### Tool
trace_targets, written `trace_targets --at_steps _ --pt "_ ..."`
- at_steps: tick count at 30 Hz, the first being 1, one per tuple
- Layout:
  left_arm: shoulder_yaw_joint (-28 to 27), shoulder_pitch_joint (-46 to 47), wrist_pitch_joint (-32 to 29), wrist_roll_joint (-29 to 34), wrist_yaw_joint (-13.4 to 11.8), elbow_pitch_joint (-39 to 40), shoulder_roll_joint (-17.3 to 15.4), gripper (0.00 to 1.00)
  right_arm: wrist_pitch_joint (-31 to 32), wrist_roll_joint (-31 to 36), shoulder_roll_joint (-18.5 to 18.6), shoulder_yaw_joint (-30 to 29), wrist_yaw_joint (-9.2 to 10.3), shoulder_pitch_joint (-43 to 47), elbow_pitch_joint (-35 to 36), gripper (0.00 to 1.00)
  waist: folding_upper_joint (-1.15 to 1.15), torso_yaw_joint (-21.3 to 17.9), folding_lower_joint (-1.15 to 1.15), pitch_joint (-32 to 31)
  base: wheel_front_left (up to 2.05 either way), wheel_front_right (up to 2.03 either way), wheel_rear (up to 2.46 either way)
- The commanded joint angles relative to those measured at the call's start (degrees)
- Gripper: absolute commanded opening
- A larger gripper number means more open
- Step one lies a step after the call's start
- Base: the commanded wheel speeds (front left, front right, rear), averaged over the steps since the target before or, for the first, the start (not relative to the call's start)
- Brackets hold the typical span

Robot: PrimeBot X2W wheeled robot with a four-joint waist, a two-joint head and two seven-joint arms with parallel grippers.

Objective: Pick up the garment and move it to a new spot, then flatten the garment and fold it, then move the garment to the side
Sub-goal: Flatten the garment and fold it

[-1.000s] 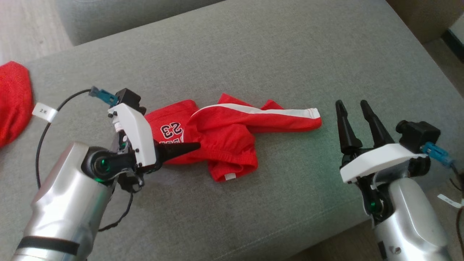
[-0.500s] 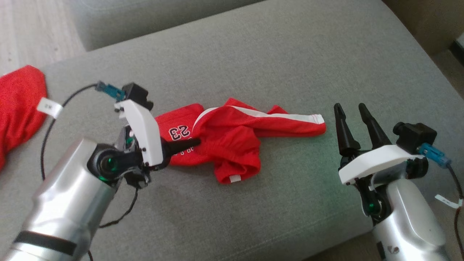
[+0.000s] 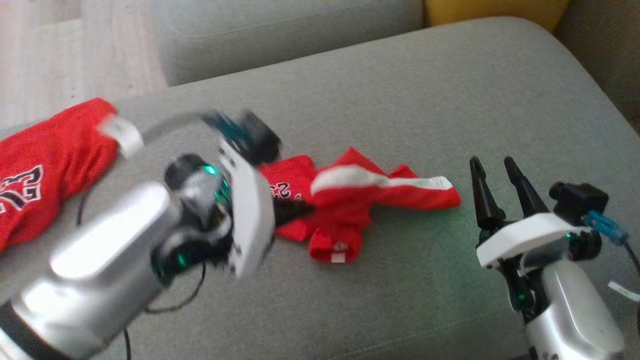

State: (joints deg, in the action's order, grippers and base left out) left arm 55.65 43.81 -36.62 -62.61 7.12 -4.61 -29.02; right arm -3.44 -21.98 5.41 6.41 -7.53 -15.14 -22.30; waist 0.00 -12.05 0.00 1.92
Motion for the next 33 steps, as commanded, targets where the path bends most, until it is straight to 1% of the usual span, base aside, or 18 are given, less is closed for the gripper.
trace_targets --at_steps 1,4,7,11,13,14,16,18,20,21,22,26,28,30,33 --pt "0.5 2.2 1.6 3.9 0.4 4.1 -3.3 0.0 0.2 0.6 0.6 0.7 0.04 -0.6 2.3 1.0 0.0 1.4 0.0 -0.9 0.0 0.0 0.0" --pt "5.8 -0.8 5.0 12.1 0.0 6.0 -3.9 0.0 0.5 1.1 0.8 0.3 0.04 0.2 2.6 1.0 0.0 2.5 0.0 -1.1 0.0 0.0 0.0" --pt "10.5 -4.4 8.8 20.6 -2.5 5.1 -2.7 0.0 0.8 1.5 0.9 0.1 0.04 0.8 2.9 1.0 0.0 3.4 0.0 -1.0 0.0 0.0 0.0" --pt "14.3 -7.7 13.4 28.0 -5.2 0.6 -0.3 0.0 1.4 1.8 1.2 0.0 0.04 1.1 3.4 1.0 0.0 4.5 0.0 -0.8 0.0 0.0 0.0" --pt "15.0 -8.5 15.8 31.0 -6.7 -2.4 1.1 0.0 1.6 1.9 1.3 0.0 0.04 1.2 3.6 1.0 0.0 5.1 0.0 -0.6 0.0 0.0 0.0" --pt "15.0 -8.5 15.8 31.0 -6.7 -2.4 1.1 0.0 1.6 1.9 1.3 0.0 0.04 1.2 3.6 1.0 0.0 5.1 0.0 -0.6 0.0 0.0 0.0" --pt "15.6 -8.9 17.8 33.4 -7.2 -6.1 2.2 0.0 1.9 2.0 1.4 0.3 0.04 1.2 3.7 1.0 0.0 5.6 0.0 -0.4 0.0 0.0 0.0" --pt "15.8 -9.1 20.3 35.5 -8.4 -9.7 3.5 0.0 2.0 2.0 1.4 0.4 0.04 1.3 3.7 1.0 0.0 6.0 0.0 -0.4 0.0 0.0 0.0" --pt "15.8 -9.5 22.0 35.8 -8.5 -13.0 4.8 0.0 2.1 2.0 1.5 0.4 0.04 1.4 3.7 1.0 0.0 6.4 0.0 -0.4 0.0 0.0 0.0" --pt "15.6 -9.7 23.5 35.3 -8.4 -15.7 6.1 0.63 2.3 2.1 1.5 0.2 0.04 1.3 3.6 1.0 0.0 6.8 0.0 -0.5 0.0 0.0 0.0" --pt "15.3 -9.8 24.3 34.9 -8.4 -16.8 6.6 1.0 2.3 2.1 1.5 0.2 0.04 1.3 3.5 1.0 0.0 6.9 0.0 -0.5 0.0 0.0 0.0" --pt "13.6 -9.5 26.4 33.0 -8.1 -18.9 7.7 1.0 2.5 2.3 1.3 0.1 0.04 1.5 3.5 1.0 0.0 7.5 0.0 -1.0 0.0 0.0 0.0" --pt "12.5 -9.4 26.6 31.6 -7.9 -18.6 7.3 1.0 2.6 2.3 1.2 0.1 0.04 1.6 3.4 1.0 0.0 7.6 0.0 -1.3 0.0 0.0 0.0" --pt "11.2 -9.2 26.7 30.3 -7.9 -17.4 6.0 1.0 2.6 2.2 1.2 0.1 0.04 1.7 3.5 1.0 0.0 7.4 0.0 -1.6 0.0 0.0 0.0" --pt "8.9 -9.1 25.8 28.6 -8.9 -14.3 2.3 1.0 2.2 2.2 1.5 -0.8 0.04 2.0 3.9 1.0 0.0 7.2 0.0 -1.8 0.0 0.0 0.0"
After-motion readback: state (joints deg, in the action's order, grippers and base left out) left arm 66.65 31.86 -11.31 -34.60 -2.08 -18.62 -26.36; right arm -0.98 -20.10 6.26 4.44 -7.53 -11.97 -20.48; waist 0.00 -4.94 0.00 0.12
